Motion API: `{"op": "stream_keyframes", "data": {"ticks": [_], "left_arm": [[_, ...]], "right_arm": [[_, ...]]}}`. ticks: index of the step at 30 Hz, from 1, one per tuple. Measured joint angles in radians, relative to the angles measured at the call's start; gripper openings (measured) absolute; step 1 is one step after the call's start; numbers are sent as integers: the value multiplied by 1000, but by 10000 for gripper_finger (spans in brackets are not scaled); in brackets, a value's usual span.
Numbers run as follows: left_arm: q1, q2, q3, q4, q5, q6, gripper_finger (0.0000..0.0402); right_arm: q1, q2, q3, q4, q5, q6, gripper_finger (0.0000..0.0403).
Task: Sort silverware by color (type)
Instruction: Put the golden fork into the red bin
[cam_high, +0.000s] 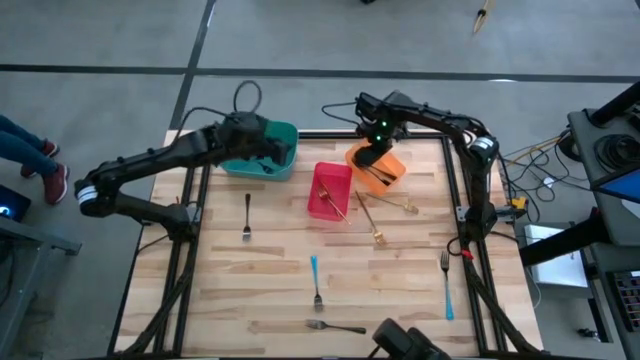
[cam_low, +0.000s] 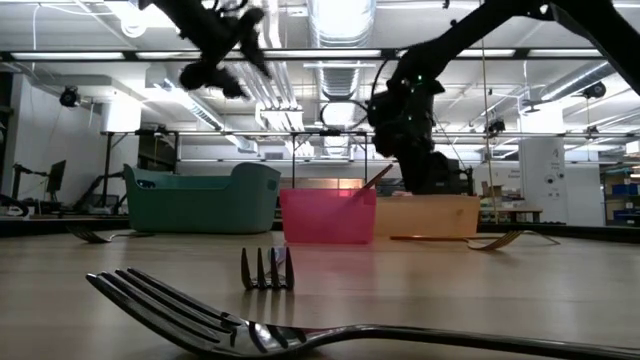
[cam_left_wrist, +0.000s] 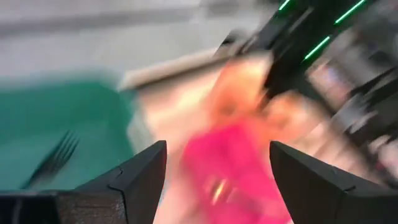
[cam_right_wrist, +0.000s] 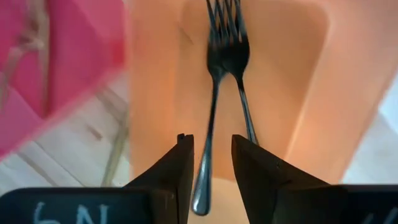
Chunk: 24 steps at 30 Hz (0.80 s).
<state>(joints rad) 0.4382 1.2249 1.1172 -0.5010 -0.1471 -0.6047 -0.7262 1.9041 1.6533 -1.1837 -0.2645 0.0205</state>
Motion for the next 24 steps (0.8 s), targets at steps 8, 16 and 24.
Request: {"op": "stream_keyframes", "data": {"ticks": [8,16,24], "left_arm": [[-14,67,0,-470,1,-136,263],[-66,172,-24,-536,20,-176,263],[-121,246,-54,-537,34,-182,263]], "right_arm": [[1,-43,127,1,2,50,96],[1,-43,312,69,3,59,82],[-1,-43,448,328,3,107,82]]}}
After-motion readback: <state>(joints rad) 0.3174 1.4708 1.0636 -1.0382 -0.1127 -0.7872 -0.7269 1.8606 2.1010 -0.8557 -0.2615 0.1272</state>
